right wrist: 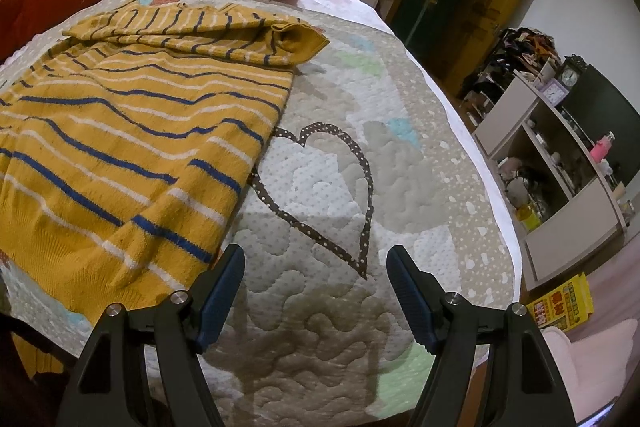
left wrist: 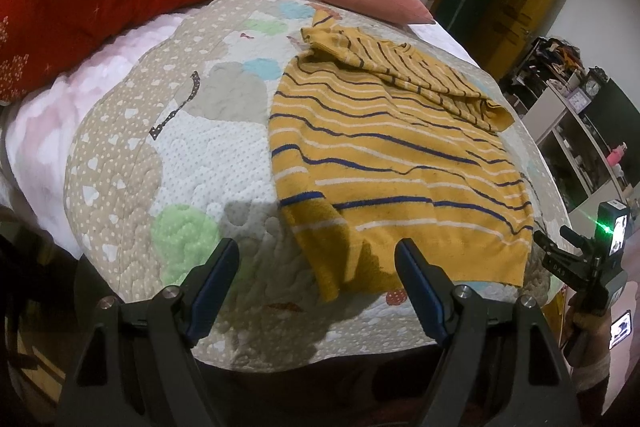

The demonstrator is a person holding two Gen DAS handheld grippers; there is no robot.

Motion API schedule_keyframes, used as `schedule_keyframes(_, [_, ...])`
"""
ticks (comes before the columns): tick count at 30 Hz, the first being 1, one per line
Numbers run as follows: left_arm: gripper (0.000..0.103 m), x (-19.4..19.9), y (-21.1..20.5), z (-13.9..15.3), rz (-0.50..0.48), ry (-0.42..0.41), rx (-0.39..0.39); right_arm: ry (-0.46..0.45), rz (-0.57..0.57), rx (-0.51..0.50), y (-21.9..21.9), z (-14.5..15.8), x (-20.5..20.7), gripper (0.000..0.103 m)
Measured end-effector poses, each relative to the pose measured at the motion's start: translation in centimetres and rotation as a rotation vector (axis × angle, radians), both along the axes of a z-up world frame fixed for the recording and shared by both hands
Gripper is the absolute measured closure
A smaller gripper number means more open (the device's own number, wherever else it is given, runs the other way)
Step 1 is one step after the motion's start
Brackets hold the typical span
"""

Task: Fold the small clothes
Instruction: 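Withdraw the right tool from the folded sweater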

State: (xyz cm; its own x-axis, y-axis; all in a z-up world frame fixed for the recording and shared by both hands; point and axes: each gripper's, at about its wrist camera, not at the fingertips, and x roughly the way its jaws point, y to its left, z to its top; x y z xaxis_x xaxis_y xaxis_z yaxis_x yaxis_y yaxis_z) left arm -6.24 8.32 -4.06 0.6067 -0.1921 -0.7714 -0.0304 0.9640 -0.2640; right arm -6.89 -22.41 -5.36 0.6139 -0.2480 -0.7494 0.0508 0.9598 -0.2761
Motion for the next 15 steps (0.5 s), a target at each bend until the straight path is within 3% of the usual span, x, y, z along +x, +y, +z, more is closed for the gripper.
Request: schedule_keyframes(15, [0.024, -0.11, 0.53, -0.50, 0.019, 0.013, -0.018, 0.013, 0.006, 0.001, 0.65, -0.54, -0.05, 0.024])
